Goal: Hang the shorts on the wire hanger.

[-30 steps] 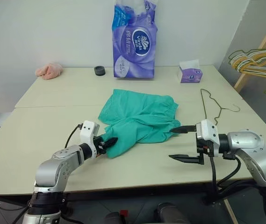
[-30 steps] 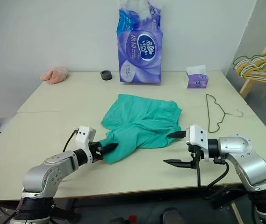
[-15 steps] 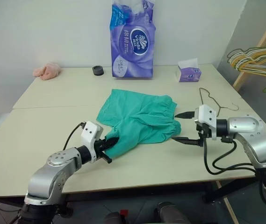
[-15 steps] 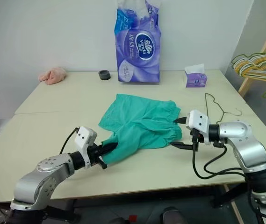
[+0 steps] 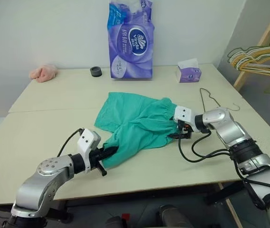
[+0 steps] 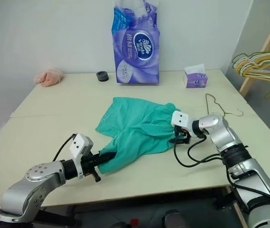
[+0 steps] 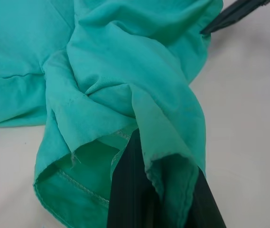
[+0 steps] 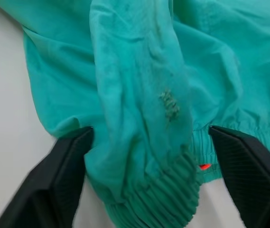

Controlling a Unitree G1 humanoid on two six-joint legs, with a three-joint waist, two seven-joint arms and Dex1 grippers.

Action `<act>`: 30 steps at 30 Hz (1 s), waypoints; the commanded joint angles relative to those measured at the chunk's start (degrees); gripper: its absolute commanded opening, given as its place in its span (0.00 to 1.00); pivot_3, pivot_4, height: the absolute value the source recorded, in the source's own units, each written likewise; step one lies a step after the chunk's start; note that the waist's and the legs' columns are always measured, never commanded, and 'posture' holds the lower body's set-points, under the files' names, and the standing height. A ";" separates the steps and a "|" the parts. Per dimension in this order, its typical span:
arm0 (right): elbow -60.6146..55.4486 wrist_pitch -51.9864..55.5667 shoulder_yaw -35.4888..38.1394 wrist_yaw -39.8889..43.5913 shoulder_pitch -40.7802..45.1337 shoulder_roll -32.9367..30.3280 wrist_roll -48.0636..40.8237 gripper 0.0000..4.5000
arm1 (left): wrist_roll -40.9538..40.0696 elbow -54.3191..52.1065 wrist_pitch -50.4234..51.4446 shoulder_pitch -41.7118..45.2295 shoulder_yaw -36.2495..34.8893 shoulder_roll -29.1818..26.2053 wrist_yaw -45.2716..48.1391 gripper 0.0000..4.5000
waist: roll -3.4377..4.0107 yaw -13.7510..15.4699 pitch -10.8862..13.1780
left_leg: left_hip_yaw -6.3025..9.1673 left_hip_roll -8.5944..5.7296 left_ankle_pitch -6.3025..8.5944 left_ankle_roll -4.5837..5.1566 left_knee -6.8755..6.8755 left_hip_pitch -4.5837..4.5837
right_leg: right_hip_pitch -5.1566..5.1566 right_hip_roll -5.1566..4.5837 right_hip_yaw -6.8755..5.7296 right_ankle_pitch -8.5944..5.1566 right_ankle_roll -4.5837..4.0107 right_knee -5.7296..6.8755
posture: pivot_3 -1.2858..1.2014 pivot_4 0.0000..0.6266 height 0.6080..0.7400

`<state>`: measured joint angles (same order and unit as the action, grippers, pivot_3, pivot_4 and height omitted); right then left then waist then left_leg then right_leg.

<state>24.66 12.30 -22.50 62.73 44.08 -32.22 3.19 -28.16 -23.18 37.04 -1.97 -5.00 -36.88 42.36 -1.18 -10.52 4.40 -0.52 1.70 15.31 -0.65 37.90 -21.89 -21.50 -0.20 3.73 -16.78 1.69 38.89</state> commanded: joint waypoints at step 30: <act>-5.31 2.98 2.75 1.25 -1.67 0.88 -0.67 0.00 | -10.61 3.38 11.53 4.12 -6.11 3.93 -12.74 0.99 | 0.06 -0.62 0.04 | 0.13 -0.03 0.00 -0.01 0.02 0.04 | 0.05 0.04 -0.08 0.02 0.03 0.07 | 0.45 0.07 1.00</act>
<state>21.37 15.48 -21.26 63.63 42.05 -31.19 3.19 -39.27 -20.13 47.59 0.73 -11.34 -32.13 30.31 -1.12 -11.15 4.44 -0.38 1.67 15.31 -0.66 37.93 -21.85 -21.45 -0.16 3.64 -16.76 1.73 38.97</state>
